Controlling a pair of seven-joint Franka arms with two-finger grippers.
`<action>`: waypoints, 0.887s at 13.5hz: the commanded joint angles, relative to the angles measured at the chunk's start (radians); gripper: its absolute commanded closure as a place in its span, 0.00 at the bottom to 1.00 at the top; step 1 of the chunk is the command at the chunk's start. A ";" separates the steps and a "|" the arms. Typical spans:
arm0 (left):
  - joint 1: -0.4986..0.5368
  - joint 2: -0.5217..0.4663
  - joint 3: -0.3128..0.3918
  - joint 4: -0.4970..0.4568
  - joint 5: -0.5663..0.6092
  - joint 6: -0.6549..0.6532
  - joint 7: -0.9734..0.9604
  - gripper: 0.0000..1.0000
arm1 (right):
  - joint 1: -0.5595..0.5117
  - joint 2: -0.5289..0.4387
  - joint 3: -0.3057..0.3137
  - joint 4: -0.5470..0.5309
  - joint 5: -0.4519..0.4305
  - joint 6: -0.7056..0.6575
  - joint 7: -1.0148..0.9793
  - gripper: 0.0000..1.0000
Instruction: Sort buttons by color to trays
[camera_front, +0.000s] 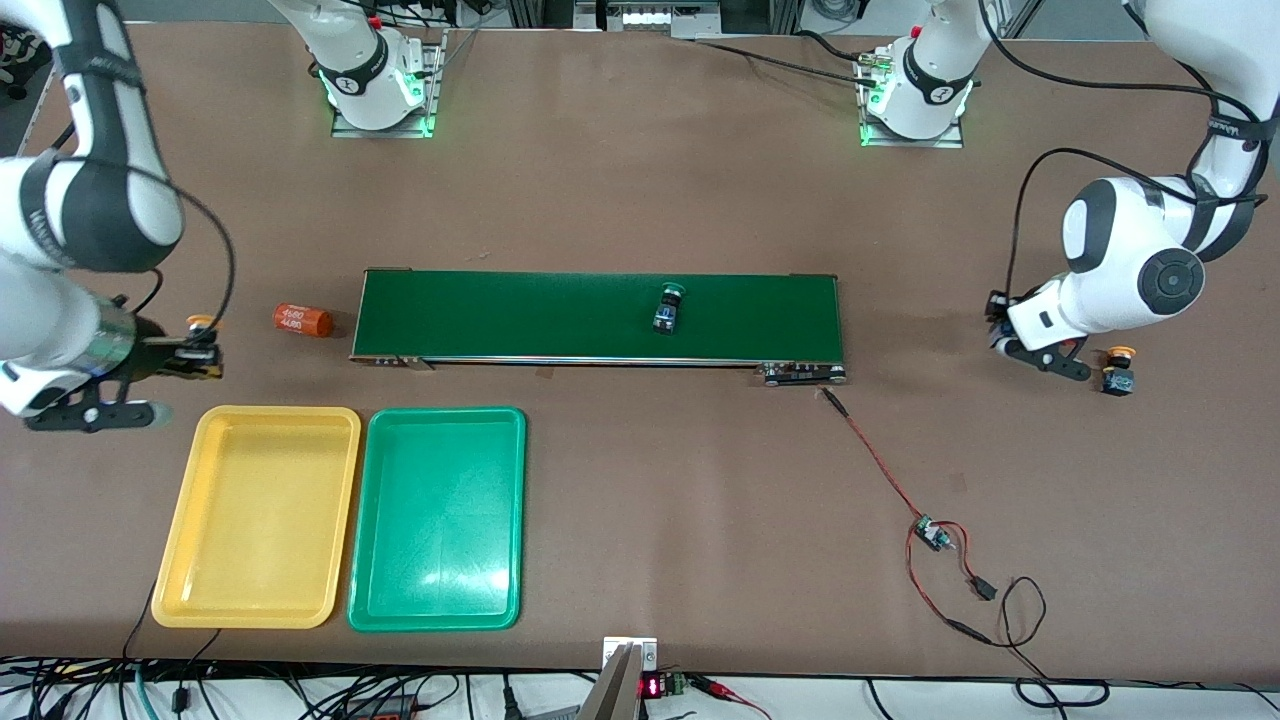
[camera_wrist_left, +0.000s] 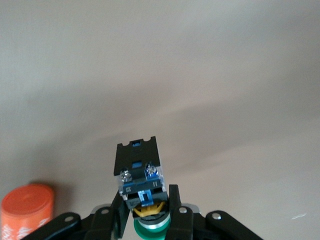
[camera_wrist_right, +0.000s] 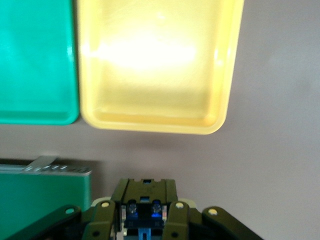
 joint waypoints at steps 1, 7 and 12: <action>-0.125 -0.011 0.000 0.164 -0.098 -0.124 -0.145 1.00 | -0.041 0.086 0.014 0.017 -0.014 0.117 -0.034 0.85; -0.375 0.082 -0.006 0.241 -0.134 -0.134 -0.441 1.00 | -0.055 0.252 -0.017 0.017 -0.083 0.384 -0.034 0.84; -0.469 0.176 -0.006 0.298 -0.166 -0.131 -0.515 1.00 | -0.077 0.320 -0.017 0.017 -0.079 0.496 -0.100 0.81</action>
